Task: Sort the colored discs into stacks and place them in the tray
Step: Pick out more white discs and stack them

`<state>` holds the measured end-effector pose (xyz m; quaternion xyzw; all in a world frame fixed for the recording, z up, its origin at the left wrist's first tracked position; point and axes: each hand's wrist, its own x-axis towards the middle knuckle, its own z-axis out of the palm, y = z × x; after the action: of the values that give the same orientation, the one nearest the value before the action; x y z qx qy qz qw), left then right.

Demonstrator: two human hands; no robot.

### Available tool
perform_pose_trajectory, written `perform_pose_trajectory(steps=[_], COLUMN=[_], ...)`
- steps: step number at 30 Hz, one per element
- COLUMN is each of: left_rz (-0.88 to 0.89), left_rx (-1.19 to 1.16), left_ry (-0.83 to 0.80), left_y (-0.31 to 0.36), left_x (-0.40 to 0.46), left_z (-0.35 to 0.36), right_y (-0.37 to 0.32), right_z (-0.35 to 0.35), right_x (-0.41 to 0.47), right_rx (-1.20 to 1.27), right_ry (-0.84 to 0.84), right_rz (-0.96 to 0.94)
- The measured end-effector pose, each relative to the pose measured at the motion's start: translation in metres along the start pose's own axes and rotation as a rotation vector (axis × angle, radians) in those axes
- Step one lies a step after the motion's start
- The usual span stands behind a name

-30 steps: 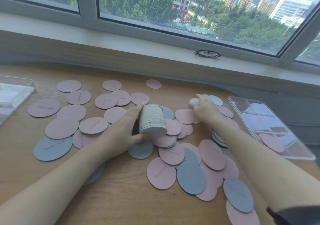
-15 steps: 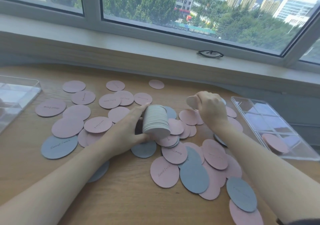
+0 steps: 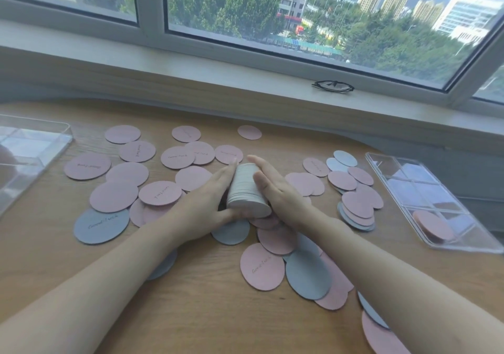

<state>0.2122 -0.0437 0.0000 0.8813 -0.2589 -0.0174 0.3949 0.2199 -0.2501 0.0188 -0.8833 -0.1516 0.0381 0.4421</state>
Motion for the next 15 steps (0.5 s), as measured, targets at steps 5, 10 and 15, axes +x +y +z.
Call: perform_pose_trajectory(steps=[5,10,15], left_rz=[-0.002,0.002,-0.007], left_rx=[0.064,0.061,0.043], left_ry=[-0.04,-0.013,0.0], left_y=[0.008,0.005,-0.001], left_x=[0.001,0.001,0.002], left_z=[0.001,0.002,0.003], right_y=[-0.004,-0.004,0.048], right_z=[0.005,-0.01,-0.092], right_x=[-0.005,-0.008,0.015], right_rx=[0.011,-0.067,-0.282], right_ry=[-0.032,-0.102,0.274], right_rz=[0.011,-0.005,0.246])
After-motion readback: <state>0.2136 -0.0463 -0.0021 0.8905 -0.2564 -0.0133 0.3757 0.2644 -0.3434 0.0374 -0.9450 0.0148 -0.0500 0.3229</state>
